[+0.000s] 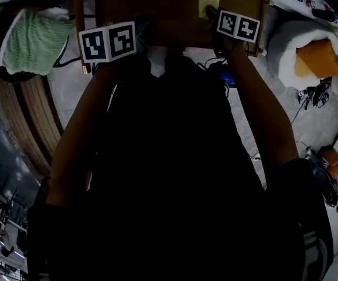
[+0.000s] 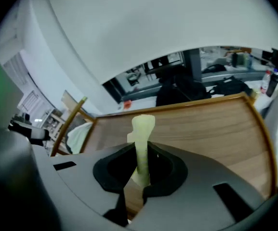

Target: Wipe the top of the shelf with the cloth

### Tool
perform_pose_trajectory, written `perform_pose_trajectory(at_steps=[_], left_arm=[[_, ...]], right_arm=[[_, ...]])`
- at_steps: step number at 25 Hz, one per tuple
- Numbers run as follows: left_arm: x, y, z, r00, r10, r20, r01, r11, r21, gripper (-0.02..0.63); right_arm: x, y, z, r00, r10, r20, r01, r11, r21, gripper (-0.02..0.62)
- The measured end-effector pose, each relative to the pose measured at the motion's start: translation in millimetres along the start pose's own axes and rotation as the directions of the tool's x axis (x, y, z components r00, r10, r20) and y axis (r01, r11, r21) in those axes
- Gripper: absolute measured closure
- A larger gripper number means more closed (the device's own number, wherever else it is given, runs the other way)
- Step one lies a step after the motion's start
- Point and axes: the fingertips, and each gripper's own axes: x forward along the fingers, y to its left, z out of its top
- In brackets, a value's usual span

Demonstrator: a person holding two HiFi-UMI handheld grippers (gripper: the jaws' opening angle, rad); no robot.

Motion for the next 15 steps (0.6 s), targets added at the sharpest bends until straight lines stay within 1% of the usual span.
perform_pose_trajectory(at_steps=[3,5,8,11,15], left_arm=[[-37,31,7,0.999,0.041,0.022,-0.041,0.999,-0.012,0.594],[-61,50,11,0.997,0.064,0.033,-0.064,0.998,-0.021,0.594],[-94,81,12,0.994,0.098,0.039,-0.096,0.995,-0.038,0.594],[-121,109,10,0.991,0.13,0.041,-0.127,0.99,-0.056,0.594],[-143,136,3,0.989,0.146,0.034,-0.143,0.986,-0.081,0.594]], right_arm=[[34,84,-1,0.988,0.151,-0.022,-0.151,0.989,0.009,0.542],[55,136,-6,0.975,0.218,-0.047,-0.218,0.976,0.002,0.541],[88,207,-17,0.951,0.295,-0.096,-0.299,0.954,-0.029,0.542],[118,259,-31,0.927,0.346,-0.142,-0.355,0.934,-0.044,0.541],[151,299,-60,0.908,0.355,-0.221,-0.375,0.926,-0.054,0.541]])
